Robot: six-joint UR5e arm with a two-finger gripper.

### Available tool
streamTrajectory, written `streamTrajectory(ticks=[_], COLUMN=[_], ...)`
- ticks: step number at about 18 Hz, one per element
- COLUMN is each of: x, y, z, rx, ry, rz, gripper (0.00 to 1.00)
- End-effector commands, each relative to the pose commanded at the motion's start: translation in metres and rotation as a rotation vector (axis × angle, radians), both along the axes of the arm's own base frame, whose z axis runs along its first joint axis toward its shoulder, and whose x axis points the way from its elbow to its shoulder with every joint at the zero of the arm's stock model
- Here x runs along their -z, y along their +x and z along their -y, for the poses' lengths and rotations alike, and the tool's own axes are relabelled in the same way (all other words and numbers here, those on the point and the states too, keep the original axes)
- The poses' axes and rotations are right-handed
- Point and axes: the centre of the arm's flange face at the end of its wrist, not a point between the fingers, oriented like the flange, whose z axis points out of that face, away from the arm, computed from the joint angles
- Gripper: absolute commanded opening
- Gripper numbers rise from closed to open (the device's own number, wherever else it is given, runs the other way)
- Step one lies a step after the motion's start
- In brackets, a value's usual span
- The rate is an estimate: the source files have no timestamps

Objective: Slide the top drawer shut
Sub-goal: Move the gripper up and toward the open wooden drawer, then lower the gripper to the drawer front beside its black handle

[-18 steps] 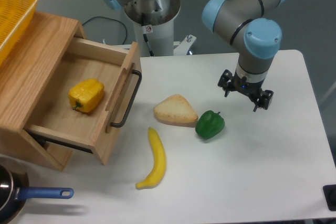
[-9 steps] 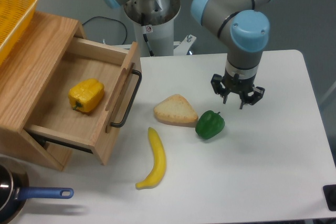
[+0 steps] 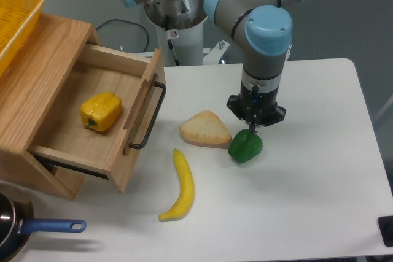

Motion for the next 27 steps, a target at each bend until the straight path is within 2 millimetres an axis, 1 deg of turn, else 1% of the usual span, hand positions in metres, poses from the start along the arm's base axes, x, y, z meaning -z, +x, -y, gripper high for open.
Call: streamTrajectory(ticks=[2,9,11,13,16,20,22,23,27], x=[-0.006,-0.009,-0.015,-0.027,-0.035,-0.033,-0.031,-0.035,-0.036], y=[0.007,0.022,0.033,0.045,0.067,0.097,0.112,0.119,0.133], z=[-0.004,-0.018,-0.03,-0.038,-0.053,-0.072,-0.076,-0.077,-0.082], rx=[0.003,0.01,0.011,0.001,-0.004,-0.014,0.001,0.011,0.026], ry=[0.008,0.021,0.038,0.067,0.088,0.084,0.062,0.062,0.079], rz=[-0.007,0.0,0.001,0.002,0.01,0.035,0.06,0.063,0.11], gripper=[0.0,0.0,0.0,0.0,0.0,0.0,0.0,0.0,0.0])
